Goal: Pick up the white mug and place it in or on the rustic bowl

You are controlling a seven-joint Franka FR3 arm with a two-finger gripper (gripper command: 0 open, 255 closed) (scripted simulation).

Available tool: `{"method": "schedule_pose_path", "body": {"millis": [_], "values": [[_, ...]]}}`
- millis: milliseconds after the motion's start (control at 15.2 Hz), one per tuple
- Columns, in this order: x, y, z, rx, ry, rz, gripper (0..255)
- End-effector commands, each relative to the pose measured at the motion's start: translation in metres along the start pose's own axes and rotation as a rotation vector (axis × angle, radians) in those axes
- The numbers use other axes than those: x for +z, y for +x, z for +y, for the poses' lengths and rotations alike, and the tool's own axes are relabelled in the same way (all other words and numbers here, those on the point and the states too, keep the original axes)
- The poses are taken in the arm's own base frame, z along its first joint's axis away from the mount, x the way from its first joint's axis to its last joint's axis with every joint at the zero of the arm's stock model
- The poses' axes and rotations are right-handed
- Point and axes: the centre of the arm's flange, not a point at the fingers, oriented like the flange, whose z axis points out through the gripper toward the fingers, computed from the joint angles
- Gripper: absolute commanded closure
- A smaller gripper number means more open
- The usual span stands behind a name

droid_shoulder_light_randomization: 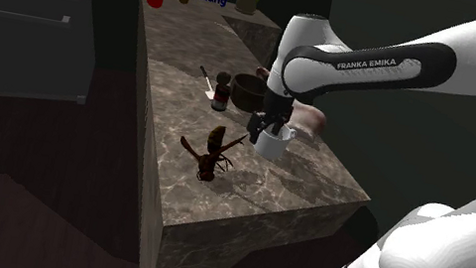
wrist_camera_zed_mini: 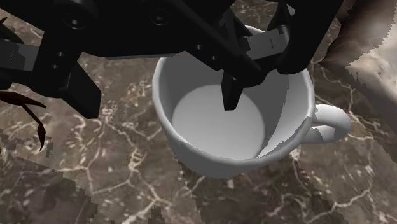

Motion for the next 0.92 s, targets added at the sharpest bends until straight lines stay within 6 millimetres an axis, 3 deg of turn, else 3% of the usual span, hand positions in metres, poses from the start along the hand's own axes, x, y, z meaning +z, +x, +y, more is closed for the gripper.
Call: {"method": "schedule_pose_path", "body": {"millis": [0, 198, 264, 858], "values": [[0.0003, 0.0, 0.0001, 0.0, 0.0, 0.0, 0], [0.0003, 0.0, 0.0001, 0.0, 0.0, 0.0, 0], [0.0003, 0.0, 0.0001, 0.0, 0.0, 0.0, 255], [0.0003, 0.0, 0.0001, 0.0, 0.0, 0.0, 255]]}}
